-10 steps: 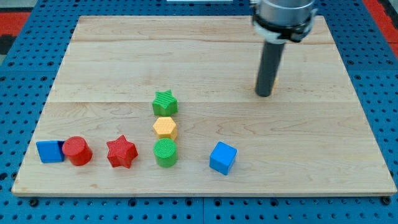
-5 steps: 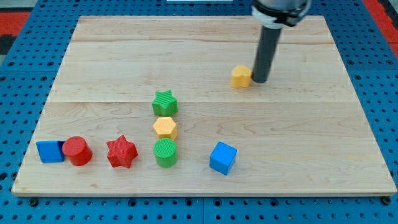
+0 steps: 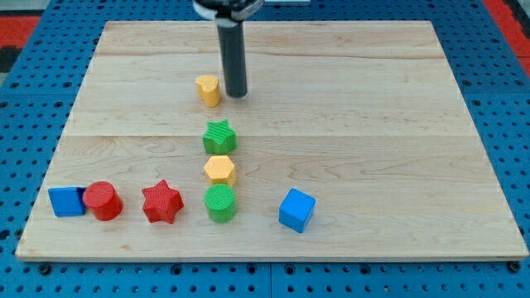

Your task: Move the yellow heart to the top left to the green star

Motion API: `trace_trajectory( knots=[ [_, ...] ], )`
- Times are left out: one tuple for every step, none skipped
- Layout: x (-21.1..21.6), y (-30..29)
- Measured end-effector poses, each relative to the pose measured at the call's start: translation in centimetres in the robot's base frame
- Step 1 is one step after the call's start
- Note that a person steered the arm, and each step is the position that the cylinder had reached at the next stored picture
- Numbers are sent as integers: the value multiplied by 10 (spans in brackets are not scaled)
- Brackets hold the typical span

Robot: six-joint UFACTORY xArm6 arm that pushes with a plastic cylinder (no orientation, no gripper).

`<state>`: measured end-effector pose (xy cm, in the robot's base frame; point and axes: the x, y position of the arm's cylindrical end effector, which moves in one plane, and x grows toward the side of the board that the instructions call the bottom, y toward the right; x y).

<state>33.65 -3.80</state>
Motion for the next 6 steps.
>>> trace_trajectory(
  knots=[
    [-16,-31],
    [11,-48],
    [29,-55],
    [36,-59],
    [59,-69],
    [67,-79]
  ],
)
